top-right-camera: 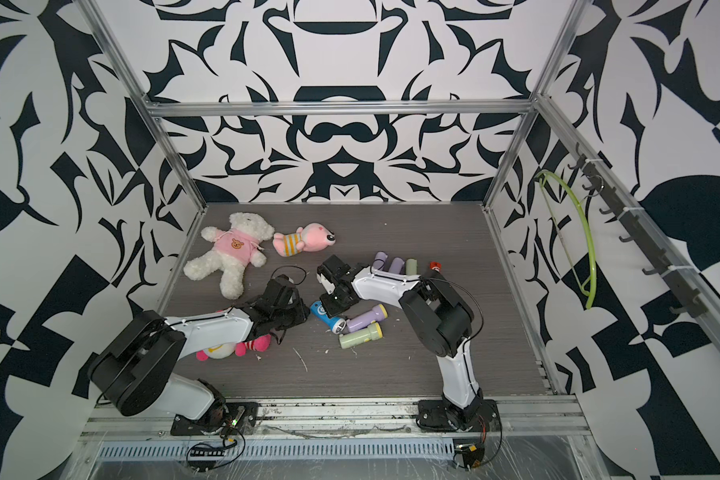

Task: Close the plug at the bottom of the flashlight
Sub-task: Pick up the flashlight from the center of the board.

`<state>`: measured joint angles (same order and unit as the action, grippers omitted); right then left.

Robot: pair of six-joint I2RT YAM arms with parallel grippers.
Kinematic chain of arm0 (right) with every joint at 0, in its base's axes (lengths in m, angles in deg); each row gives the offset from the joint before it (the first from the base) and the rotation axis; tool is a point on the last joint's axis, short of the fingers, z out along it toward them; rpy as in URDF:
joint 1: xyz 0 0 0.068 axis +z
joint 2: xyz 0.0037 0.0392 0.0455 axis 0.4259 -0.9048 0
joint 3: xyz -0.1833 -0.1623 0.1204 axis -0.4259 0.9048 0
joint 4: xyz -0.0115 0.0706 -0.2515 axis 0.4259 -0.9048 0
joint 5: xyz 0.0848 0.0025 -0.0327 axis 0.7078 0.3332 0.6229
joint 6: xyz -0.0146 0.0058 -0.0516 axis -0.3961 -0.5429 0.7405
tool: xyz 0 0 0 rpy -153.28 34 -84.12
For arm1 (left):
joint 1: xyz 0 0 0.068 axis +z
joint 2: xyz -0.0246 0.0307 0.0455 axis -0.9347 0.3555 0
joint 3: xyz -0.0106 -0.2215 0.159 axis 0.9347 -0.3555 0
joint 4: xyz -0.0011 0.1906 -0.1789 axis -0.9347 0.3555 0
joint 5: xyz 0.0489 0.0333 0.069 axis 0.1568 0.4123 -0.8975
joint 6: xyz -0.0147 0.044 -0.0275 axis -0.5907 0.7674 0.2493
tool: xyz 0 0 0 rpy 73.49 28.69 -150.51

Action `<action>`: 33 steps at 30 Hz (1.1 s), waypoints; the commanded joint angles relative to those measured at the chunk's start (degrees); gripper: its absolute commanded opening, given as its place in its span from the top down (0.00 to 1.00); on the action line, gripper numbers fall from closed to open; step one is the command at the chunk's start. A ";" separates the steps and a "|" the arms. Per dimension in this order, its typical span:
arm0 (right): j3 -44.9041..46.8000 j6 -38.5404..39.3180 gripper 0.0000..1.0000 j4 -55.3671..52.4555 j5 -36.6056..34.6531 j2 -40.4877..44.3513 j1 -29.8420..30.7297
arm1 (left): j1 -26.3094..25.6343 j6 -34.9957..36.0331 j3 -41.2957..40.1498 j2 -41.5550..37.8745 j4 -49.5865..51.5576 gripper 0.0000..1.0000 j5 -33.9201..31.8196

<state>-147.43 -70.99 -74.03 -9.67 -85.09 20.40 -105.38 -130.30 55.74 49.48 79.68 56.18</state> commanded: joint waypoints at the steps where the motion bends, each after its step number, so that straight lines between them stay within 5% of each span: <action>1: 1.09 0.77 1.00 -2.82 -2.96 4.40 -0.19 | 0.17 0.39 0.92 2.72 -0.71 0.78 3.46; 22: 10.02 -4.00 1.00 1.42 0.16 10.63 0.08 | 0.08 3.61 17.69 12.17 3.17 0.76 7.36; 33: 13.86 -2.03 1.00 1.68 -7.57 27.83 -3.09 | -2.37 8.85 16.36 2.70 10.21 0.50 5.56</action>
<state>-134.30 -73.55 -73.11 -13.75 -62.18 18.69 -106.15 -124.11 72.79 53.96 86.30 62.17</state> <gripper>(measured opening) 0.046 0.493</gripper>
